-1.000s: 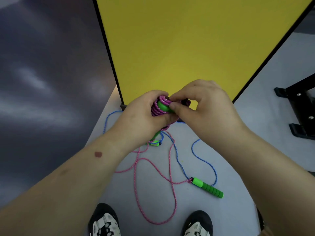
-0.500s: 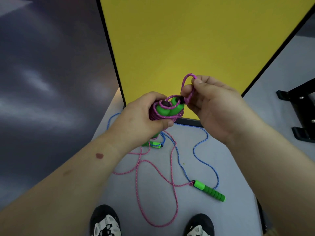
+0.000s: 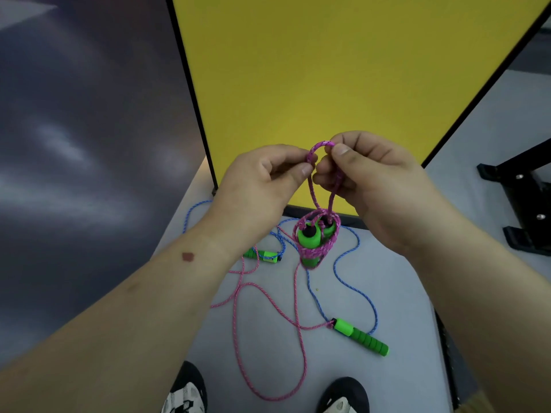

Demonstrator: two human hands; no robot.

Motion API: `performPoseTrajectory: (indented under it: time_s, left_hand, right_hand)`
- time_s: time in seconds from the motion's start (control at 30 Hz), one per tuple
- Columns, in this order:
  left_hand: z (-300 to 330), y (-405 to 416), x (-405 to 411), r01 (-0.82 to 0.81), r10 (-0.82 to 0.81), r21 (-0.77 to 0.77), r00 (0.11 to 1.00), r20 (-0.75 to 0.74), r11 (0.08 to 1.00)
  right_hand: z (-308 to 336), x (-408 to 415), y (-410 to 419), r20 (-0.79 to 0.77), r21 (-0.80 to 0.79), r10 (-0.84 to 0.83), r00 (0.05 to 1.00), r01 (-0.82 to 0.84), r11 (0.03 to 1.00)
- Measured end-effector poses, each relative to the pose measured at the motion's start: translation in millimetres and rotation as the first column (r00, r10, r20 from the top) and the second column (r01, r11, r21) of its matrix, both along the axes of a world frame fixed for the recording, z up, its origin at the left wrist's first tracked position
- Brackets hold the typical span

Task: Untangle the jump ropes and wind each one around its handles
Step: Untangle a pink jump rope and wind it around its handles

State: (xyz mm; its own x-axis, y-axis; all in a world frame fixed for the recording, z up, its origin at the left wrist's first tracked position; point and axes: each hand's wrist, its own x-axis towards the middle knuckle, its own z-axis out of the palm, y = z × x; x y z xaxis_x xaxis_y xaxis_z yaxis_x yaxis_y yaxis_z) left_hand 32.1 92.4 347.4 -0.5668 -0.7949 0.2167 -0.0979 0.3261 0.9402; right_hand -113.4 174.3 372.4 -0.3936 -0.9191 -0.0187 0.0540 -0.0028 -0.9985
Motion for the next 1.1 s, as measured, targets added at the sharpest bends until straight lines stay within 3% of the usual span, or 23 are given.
performPoseTrajectory:
  time_s: [0.3,0.63,0.83,1.1]
  left_hand:
    - [8,5,-12,-0.097,0.122,0.146,0.977,-0.174,0.985]
    - [38,-31,-30,-0.163,0.209,0.193,0.946,-0.247,0.968]
    - [141,-59,-48,-0.145,0.19,0.204,0.956,-0.222,0.968]
    - [340,-84,-64,-0.138,0.173,0.181,0.966,-0.193,0.974]
  right_hand:
    - [5,-7,6,-0.131,-0.029,-0.123,0.984,0.12,0.992]
    - [31,-10,-34,-0.098,-0.104,-0.351,0.931,0.341,0.934]
    - [131,-22,-58,-0.094,-0.09,-0.392,0.915,0.385,0.919]
    - [331,-39,-82,-0.104,-0.062,-0.403,0.909,0.398,0.915]
